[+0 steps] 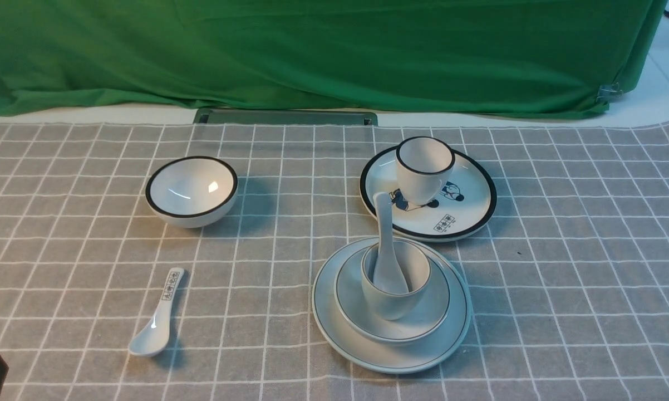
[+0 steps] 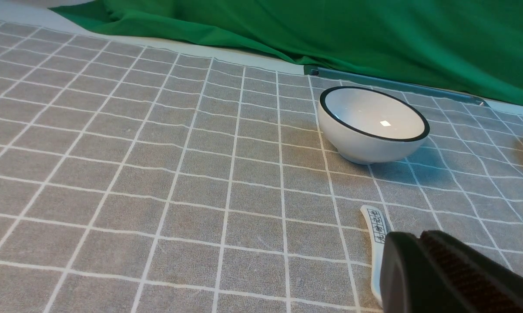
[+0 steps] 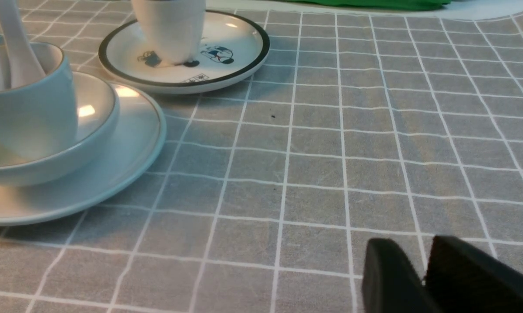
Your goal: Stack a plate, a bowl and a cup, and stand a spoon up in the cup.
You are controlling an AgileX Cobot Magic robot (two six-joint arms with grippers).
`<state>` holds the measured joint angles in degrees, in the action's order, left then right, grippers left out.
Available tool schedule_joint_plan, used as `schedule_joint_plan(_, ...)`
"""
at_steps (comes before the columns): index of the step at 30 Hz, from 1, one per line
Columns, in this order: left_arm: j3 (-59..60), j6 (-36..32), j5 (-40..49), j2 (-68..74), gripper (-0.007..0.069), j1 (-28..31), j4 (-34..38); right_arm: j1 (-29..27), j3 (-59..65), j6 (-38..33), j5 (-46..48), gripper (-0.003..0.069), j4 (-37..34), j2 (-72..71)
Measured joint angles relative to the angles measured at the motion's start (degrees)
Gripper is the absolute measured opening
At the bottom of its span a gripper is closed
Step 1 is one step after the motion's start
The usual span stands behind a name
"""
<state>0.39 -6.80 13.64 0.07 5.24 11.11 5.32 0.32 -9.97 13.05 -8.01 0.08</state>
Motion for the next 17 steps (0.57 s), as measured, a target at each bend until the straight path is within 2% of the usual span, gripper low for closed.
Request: schedule_joint_plan(17, 0.0, 0.0, 0.0, 0.0, 0.0013, 0.0, 0.0, 0.0, 0.0, 0.0, 0.0, 0.0214, 0.0, 0.0)
